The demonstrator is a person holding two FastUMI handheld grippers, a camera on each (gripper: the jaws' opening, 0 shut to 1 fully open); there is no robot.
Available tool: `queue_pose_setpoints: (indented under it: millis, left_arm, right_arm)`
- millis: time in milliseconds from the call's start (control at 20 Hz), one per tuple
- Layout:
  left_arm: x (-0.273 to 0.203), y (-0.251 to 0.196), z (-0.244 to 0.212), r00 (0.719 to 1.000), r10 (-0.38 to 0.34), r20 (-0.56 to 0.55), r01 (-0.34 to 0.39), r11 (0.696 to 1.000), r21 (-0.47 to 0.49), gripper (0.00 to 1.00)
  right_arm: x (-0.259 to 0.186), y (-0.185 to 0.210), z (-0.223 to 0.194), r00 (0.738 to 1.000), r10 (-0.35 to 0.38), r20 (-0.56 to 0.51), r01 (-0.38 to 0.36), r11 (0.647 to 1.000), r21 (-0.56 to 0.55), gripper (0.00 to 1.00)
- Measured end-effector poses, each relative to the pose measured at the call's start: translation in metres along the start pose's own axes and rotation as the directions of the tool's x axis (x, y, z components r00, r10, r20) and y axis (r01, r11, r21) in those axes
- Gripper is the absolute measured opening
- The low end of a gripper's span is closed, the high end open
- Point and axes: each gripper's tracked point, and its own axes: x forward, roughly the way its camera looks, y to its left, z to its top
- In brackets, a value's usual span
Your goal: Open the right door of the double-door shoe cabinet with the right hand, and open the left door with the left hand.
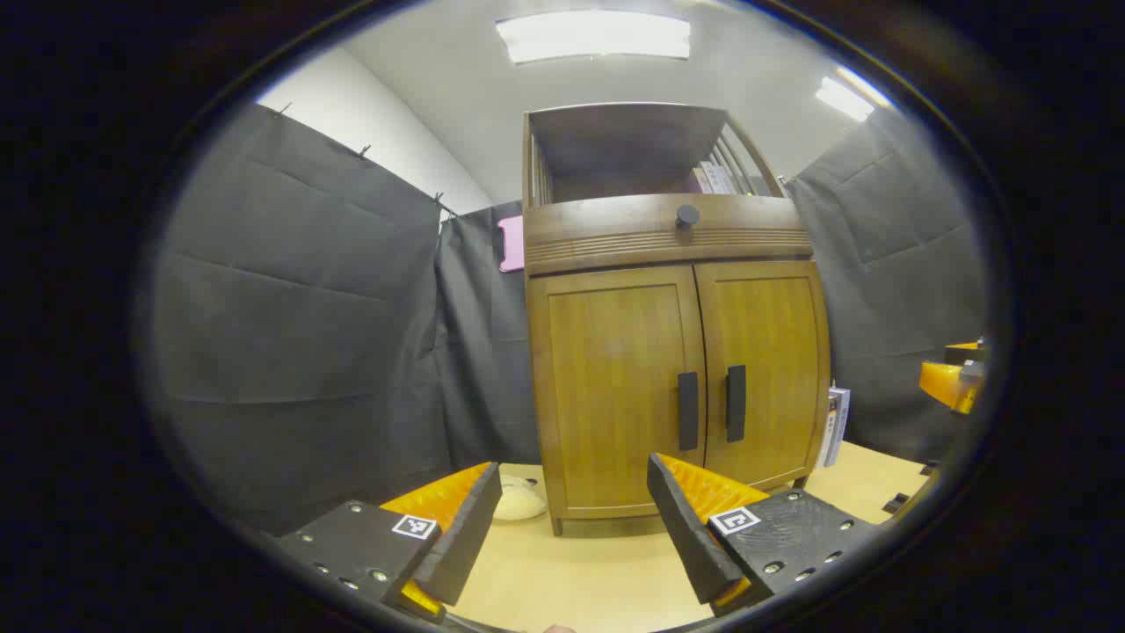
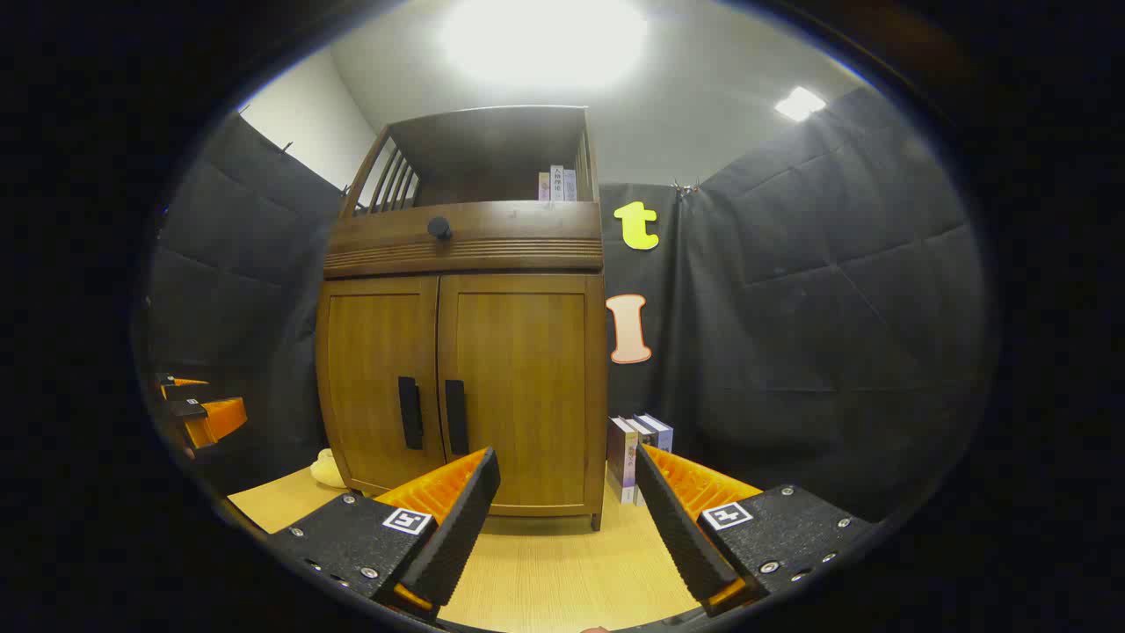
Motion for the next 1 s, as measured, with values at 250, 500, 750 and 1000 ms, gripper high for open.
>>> queue_pose_setpoints:
  millis: [250, 500, 750, 1000]
  left_arm:
    - [-0.003, 0.001, -0.002, 1.0, 0.01, -0.012, -0.01, 1.0, -0.004, 0.96]
    - [-0.005, 0.002, -0.002, 1.0, 0.017, -0.011, -0.017, 1.0, -0.003, 0.96]
    - [-0.005, 0.002, -0.002, 1.0, 0.024, 0.003, -0.024, 1.0, -0.005, 0.96]
    - [-0.006, 0.004, 0.0, 0.999, 0.032, 0.023, -0.032, 0.999, 0.0, 1.0]
  right_arm:
    - [-0.007, -0.004, 0.0, 1.0, -0.007, -0.006, 0.007, 1.0, -0.003, 0.96]
    - [-0.011, -0.004, -0.002, 1.0, -0.004, -0.016, 0.004, 1.0, -0.01, 0.92]
    - [-0.015, 0.0, 0.0, 1.0, 0.006, -0.013, -0.006, 1.0, -0.012, 0.96]
    - [-0.012, 0.004, 0.002, 1.0, 0.015, -0.006, -0.015, 1.0, -0.006, 0.96]
